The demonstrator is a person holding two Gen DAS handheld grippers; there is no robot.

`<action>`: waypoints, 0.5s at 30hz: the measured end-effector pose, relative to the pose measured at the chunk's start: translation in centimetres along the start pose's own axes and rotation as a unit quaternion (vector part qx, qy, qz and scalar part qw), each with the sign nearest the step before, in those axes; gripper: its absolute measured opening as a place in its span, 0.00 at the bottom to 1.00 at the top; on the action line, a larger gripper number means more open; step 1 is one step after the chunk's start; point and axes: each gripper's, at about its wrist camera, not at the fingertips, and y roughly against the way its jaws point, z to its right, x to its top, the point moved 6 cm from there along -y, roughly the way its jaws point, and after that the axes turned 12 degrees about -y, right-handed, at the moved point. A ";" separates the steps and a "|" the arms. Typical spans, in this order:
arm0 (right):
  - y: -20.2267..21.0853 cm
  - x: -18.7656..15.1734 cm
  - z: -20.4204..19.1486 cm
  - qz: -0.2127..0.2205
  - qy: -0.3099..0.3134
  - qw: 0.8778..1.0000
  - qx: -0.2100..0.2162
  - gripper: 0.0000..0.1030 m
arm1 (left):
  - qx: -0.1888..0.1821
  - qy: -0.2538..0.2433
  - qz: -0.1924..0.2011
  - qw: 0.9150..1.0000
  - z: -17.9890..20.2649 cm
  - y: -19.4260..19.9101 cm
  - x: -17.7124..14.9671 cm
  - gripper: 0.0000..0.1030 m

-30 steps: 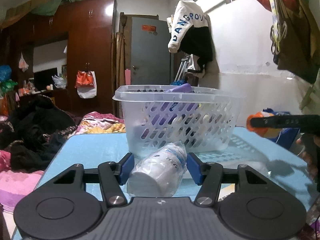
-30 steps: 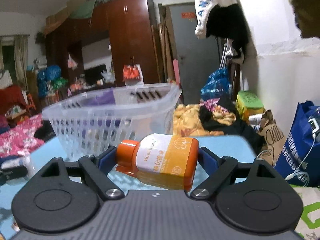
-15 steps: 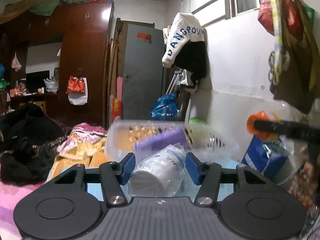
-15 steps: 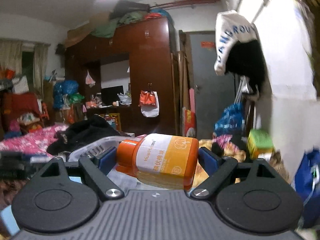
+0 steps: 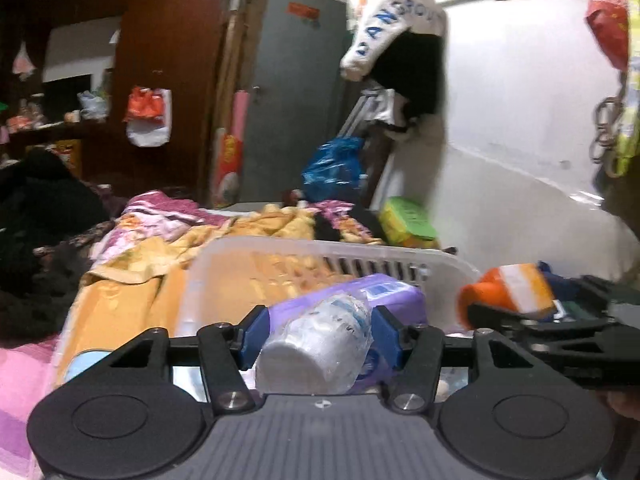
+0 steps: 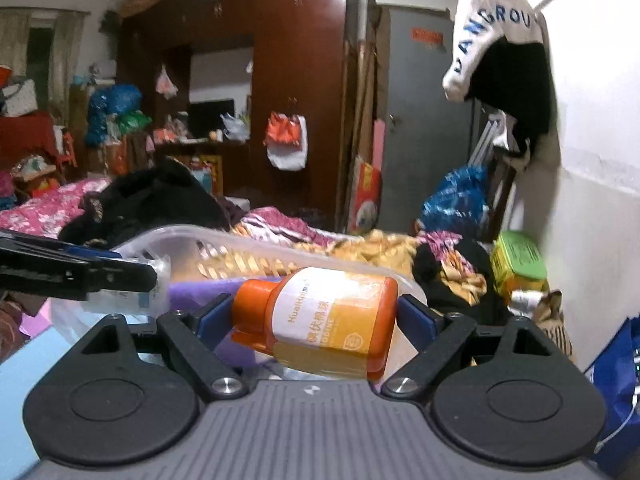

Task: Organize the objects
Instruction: 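Carry both bottles over the basket and open both tools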

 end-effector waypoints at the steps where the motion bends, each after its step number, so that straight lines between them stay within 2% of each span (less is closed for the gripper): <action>1: 0.3 -0.1 0.1 0.000 -0.004 1.000 0.002 0.88 | 0.005 -0.005 0.007 1.000 0.2 0.2 0.0 0.79; 2: 0.4 -0.1 0.2 0.000 -0.007 1.000 0.007 0.91 | 0.014 -0.008 0.020 1.000 0.2 0.6 0.1 0.95; 3: 1.0 0.0 0.3 0.012 -0.010 1.000 0.011 1.00 | 0.023 -0.010 0.034 0.999 0.2 1.2 0.1 1.00; 5: 2.5 0.4 0.6 0.043 -0.013 0.999 0.018 1.00 | 0.032 -0.011 0.055 0.998 0.2 2.5 0.3 1.00; 8: 4.8 0.2 1.3 0.055 -0.035 0.997 0.028 1.00 | 0.038 -0.014 0.070 0.997 0.4 5.0 -0.6 1.00; 10: 6.8 -1.1 1.9 0.064 -0.038 0.996 0.051 1.00 | 0.041 -0.025 0.081 0.996 0.8 6.8 -1.8 1.00; 12: 8.8 -3.3 2.7 0.067 -0.053 0.994 0.072 1.00 | 0.025 -0.034 0.097 0.994 1.3 8.7 -3.9 1.00; 15: 10.9 -7.5 3.4 0.050 -0.066 0.992 0.097 1.00 | 0.001 -0.039 0.107 0.993 2.3 10.6 -7.6 1.00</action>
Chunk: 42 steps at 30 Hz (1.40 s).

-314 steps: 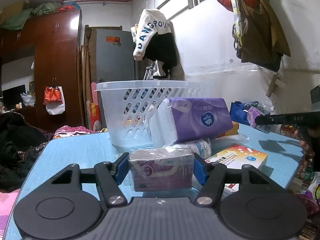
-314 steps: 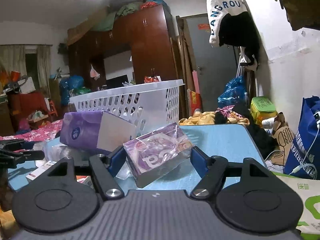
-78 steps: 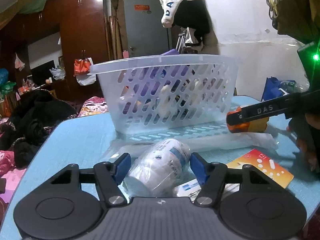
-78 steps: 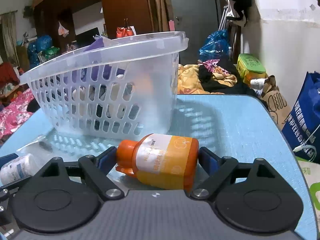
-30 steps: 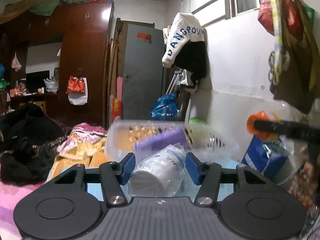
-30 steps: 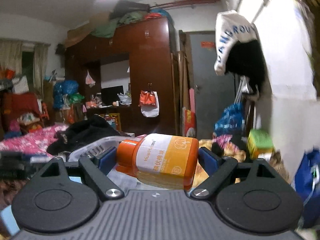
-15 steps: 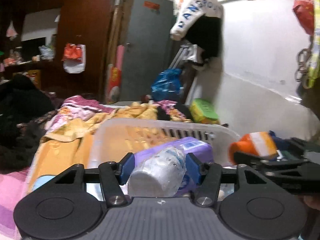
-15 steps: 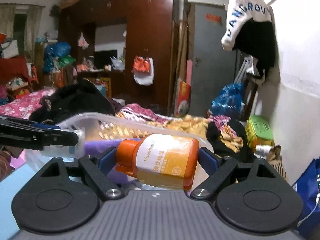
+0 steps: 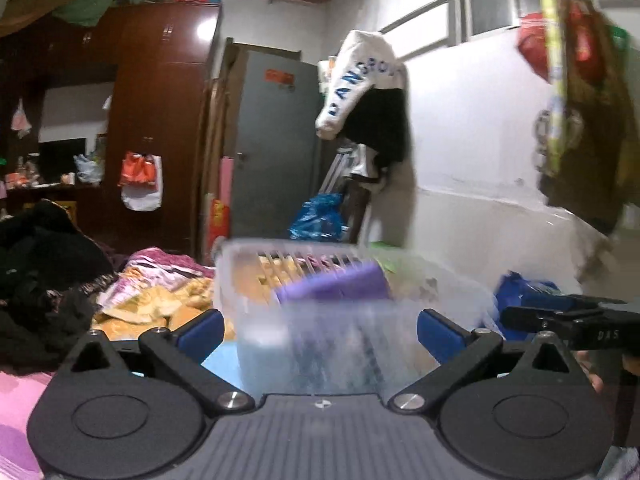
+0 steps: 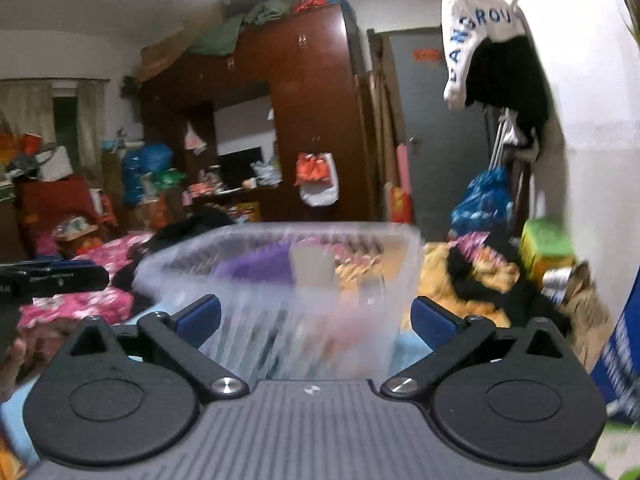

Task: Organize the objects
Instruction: 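Carry both bottles over the basket and open both tools, then grasp the white medicine box at its ends with both tools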

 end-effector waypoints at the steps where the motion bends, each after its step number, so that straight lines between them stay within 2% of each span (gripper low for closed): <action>1: 0.8 -1.2 0.2 -0.002 -0.001 1.000 0.006 1.00 | -0.009 0.001 0.008 1.000 0.5 0.9 -1.1 1.00; 5: 3.9 -5.2 0.5 -0.017 -0.021 0.999 0.038 1.00 | -0.042 -0.011 0.015 0.999 3.1 3.7 -5.9 1.00; 9: 6.4 -7.8 -0.3 -0.015 -0.028 0.996 0.078 1.00 | -0.058 -0.032 0.016 0.998 5.4 5.2 -8.6 1.00; 11: 6.4 -8.6 -1.2 -0.023 -0.018 0.995 0.095 1.00 | -0.060 -0.045 0.017 0.997 6.0 5.6 -9.3 1.00; 13: 5.9 -9.4 -2.0 -0.030 0.011 0.995 0.094 1.00 | -0.052 -0.055 0.020 0.997 6.5 5.7 -9.7 1.00; 15: 5.1 -9.8 -2.5 -0.034 0.034 0.995 0.091 1.00 | -0.062 -0.056 0.020 0.996 6.9 5.9 -10.3 0.99; 19: 4.1 -10.3 -2.4 -0.043 0.036 0.993 0.106 0.95 | -0.076 -0.070 0.014 0.995 7.8 5.9 -11.7 0.95; 22: 4.2 -11.0 -2.5 -0.044 0.046 0.992 0.108 0.90 | -0.084 -0.077 0.009 0.993 8.4 5.6 -12.7 0.93; 26: 4.8 -12.9 -3.1 -0.043 0.060 0.991 0.113 0.80 | -0.088 -0.089 -0.006 0.992 9.1 4.7 -13.7 0.85; 28: 5.0 -13.4 -3.3 -0.040 0.069 0.991 0.109 0.73 | -0.081 -0.098 0.002 0.992 9.4 4.7 -13.9 0.81; 29: 5.2 -13.5 -3.4 -0.039 0.072 0.991 0.109 0.64 | -0.087 -0.094 0.003 0.992 9.5 4.7 -13.9 0.75; 30: 5.3 -13.6 -3.5 -0.039 0.074 0.990 0.112 0.59 | -0.092 -0.096 0.003 0.991 9.7 4.8 -13.8 0.65; 35: 5.7 -13.8 -3.5 -0.031 0.079 0.991 0.105 0.51 | -0.072 -0.117 0.013 0.990 10.4 5.3 -13.8 0.62; 42: 5.6 -13.7 -3.6 -0.024 0.085 0.991 0.102 0.46 | -0.064 -0.123 0.018 0.990 10.6 5.4 -13.6 0.59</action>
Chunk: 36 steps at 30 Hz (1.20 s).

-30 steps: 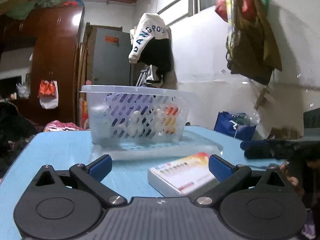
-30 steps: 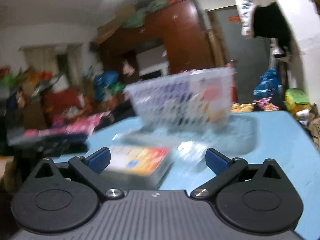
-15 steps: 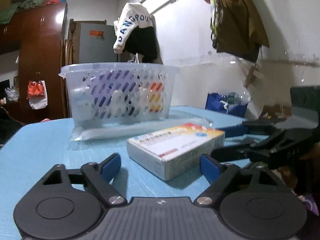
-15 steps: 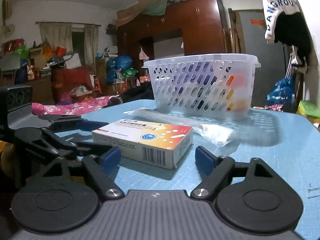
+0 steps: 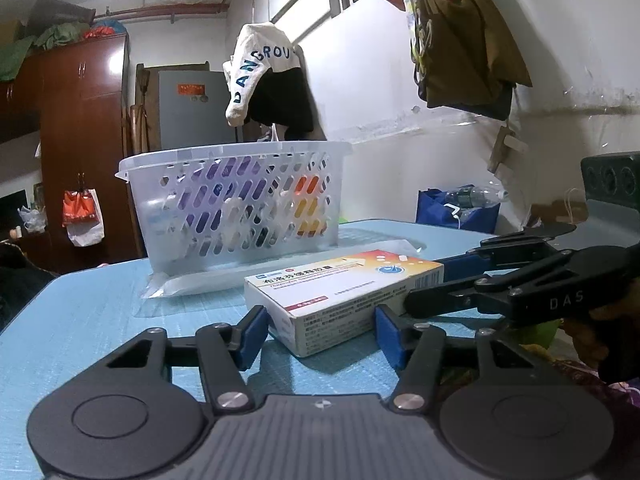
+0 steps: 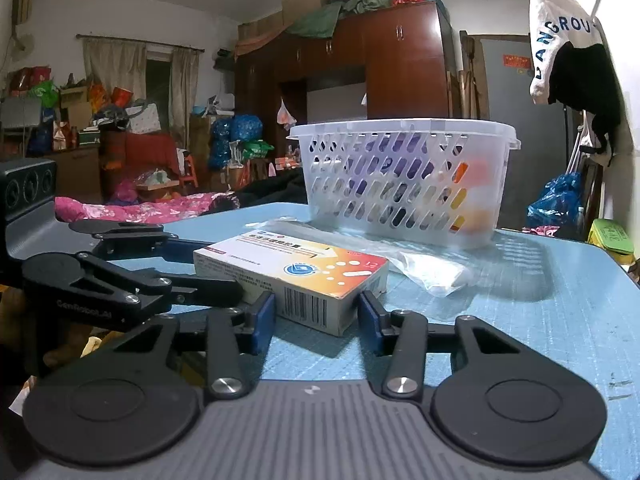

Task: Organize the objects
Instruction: 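Grasp the white medicine box at its ends with both tools, then lift the medicine box over the basket and open both tools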

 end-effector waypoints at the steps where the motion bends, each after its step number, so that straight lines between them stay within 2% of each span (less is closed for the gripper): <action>1: -0.1 0.0 0.0 0.001 0.002 1.000 -0.001 0.46 | 0.000 0.000 0.001 1.000 0.0 0.0 0.0 0.59; 25: 1.2 0.8 -0.8 0.030 0.021 0.999 0.003 0.41 | -0.006 -0.006 0.031 0.999 -0.4 1.4 1.0 0.58; 30: 1.8 2.2 -1.3 0.042 0.027 0.999 0.003 0.41 | 0.001 -0.017 0.048 0.999 -0.4 2.1 2.4 0.58; 36: 2.1 5.9 -1.8 0.070 0.052 0.996 0.000 0.41 | 0.012 -0.023 0.080 0.996 -2.0 2.5 5.8 0.58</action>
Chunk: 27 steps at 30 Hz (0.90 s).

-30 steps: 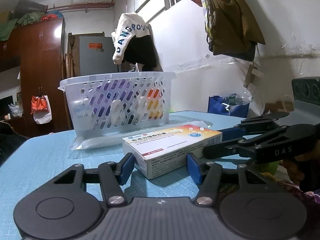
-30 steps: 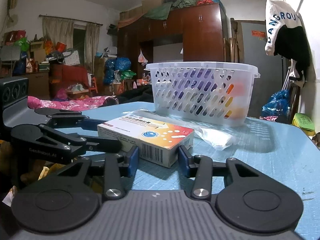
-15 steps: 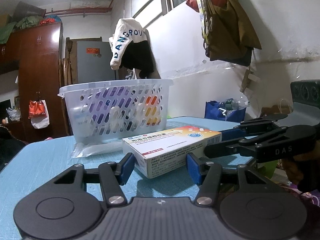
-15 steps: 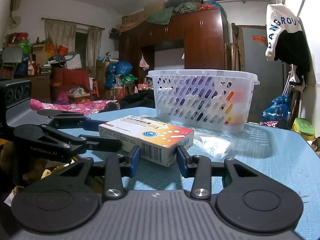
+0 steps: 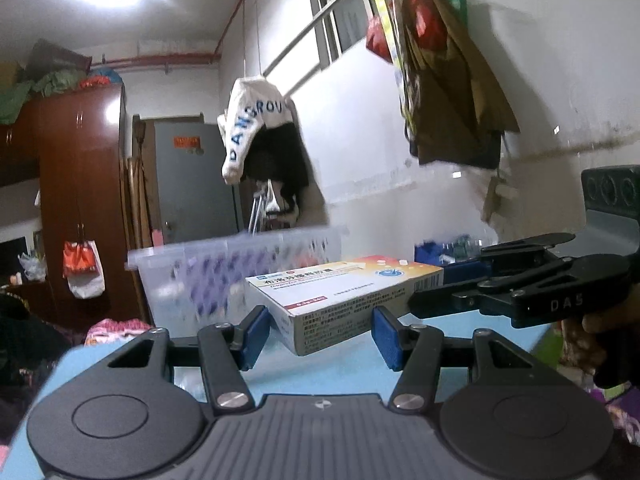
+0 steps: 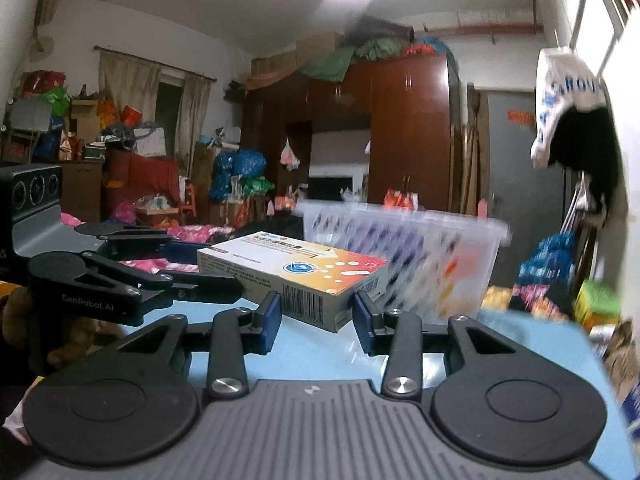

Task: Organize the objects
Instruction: 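Lift the medicine box over the basket and open both tools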

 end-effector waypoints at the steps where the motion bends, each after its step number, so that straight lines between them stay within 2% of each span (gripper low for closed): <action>1: -0.2 0.9 0.0 0.006 0.008 1.000 -0.003 0.41 | 0.001 -0.001 0.005 1.000 -0.4 -0.3 0.7 0.58; 8: -3.7 7.6 1.9 0.014 0.013 1.000 -0.008 0.41 | 0.016 0.004 0.018 1.000 -4.8 -4.2 6.1 0.58; 14: -9.4 12.2 4.8 -0.002 -0.016 1.000 -0.023 0.41 | 0.032 0.012 -0.014 0.999 -9.3 -10.2 9.4 0.58; 17: -12.3 12.6 6.3 -0.021 -0.032 0.999 -0.034 0.41 | 0.032 0.028 -0.041 0.998 -11.4 -13.4 9.3 0.58; 23: -15.7 10.6 7.3 -0.055 -0.040 0.995 -0.073 0.41 | 0.041 0.042 -0.096 0.994 -12.8 -17.8 7.6 0.59; 26: -16.3 9.4 7.7 -0.085 -0.048 0.992 -0.080 0.45 | 0.040 0.055 -0.126 0.990 -13.3 -19.3 6.4 0.66; 27: -16.4 9.0 7.6 -0.088 -0.043 0.991 -0.090 0.53 | 0.045 0.058 -0.132 0.989 -13.5 -19.3 6.1 0.69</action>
